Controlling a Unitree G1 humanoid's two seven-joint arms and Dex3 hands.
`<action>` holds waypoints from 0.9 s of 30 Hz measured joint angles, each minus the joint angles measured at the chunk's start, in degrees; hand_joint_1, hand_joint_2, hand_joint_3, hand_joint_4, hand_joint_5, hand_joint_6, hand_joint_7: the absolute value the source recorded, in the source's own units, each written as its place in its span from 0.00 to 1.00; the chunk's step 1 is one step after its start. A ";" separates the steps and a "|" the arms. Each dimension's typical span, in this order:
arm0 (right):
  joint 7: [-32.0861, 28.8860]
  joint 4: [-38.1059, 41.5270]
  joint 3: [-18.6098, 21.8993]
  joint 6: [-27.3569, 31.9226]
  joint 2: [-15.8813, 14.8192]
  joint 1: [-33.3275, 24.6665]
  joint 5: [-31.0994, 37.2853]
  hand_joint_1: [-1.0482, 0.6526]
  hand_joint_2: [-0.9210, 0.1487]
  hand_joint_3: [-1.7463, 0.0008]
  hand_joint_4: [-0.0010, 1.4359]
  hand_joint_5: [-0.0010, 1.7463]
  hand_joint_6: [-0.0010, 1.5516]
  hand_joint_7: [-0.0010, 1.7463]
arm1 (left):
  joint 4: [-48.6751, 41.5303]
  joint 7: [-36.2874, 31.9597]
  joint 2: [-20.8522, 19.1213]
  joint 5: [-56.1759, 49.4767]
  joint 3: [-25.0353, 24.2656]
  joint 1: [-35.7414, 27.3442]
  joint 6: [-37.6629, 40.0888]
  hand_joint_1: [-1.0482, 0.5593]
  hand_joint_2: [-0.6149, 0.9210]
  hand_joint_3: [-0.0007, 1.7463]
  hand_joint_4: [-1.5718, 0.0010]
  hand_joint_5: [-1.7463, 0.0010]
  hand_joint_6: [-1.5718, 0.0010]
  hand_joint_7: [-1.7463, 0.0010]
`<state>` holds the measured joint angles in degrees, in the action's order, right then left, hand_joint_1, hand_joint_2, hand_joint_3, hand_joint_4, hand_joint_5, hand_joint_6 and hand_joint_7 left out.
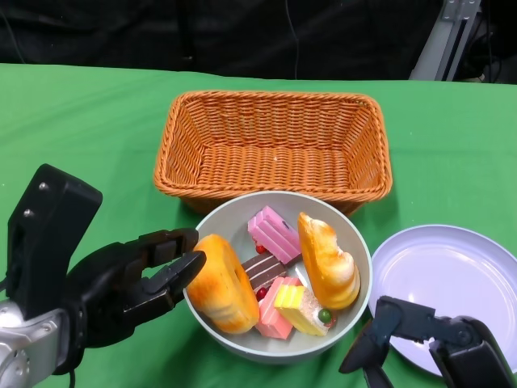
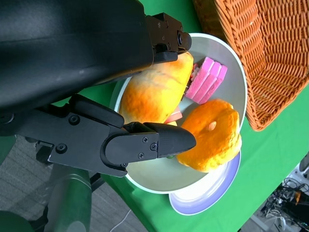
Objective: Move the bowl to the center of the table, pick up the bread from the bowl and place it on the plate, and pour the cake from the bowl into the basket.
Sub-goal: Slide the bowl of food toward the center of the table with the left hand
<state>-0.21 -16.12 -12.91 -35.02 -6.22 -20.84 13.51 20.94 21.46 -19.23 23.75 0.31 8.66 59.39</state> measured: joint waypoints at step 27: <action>5.53 -18.91 -1.20 30.31 0.30 5.49 21.58 0.28 0.00 0.99 0.01 0.66 0.05 0.39 | 6.19 -10.18 5.26 -14.77 1.95 -13.49 -23.82 0.30 1.00 0.27 0.88 0.85 0.85 0.97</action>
<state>5.32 -35.02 -14.10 -4.71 -5.92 -15.36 35.08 27.14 11.28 -13.97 8.98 2.26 -4.83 35.56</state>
